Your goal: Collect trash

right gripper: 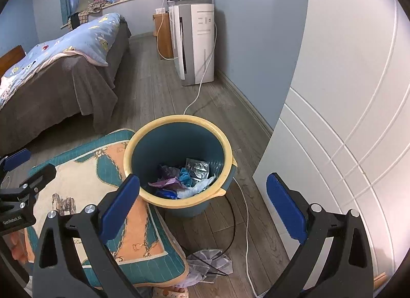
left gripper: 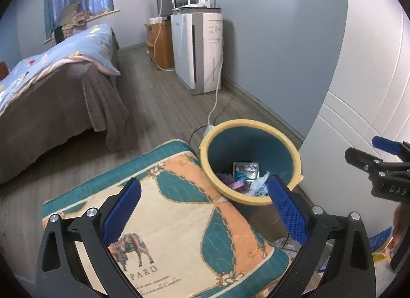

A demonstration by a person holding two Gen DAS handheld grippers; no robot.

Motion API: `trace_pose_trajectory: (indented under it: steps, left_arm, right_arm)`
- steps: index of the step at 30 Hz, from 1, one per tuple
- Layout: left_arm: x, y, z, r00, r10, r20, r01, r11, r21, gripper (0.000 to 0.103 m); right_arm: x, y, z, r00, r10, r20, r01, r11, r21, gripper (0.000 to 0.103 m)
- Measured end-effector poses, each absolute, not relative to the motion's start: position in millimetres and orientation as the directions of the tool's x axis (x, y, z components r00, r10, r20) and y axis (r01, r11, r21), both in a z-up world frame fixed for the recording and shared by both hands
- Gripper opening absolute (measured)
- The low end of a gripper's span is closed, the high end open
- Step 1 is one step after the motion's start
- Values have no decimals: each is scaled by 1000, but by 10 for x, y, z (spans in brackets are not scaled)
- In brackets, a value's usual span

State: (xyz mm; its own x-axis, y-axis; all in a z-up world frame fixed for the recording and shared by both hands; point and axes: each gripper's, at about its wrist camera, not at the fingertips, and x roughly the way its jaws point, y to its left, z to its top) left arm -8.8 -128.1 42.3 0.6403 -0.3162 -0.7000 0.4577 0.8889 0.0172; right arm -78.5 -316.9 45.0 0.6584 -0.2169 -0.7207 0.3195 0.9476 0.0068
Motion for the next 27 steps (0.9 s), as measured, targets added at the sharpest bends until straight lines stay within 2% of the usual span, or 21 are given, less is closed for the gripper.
trace_pose_trajectory:
  steps: [27]
  left_arm:
    - [-93,-1246,436,638,-318,-701,458,889,14,98]
  right_arm:
    - [-783,-3098,456,647,-242,-723,319,947,-32,97]
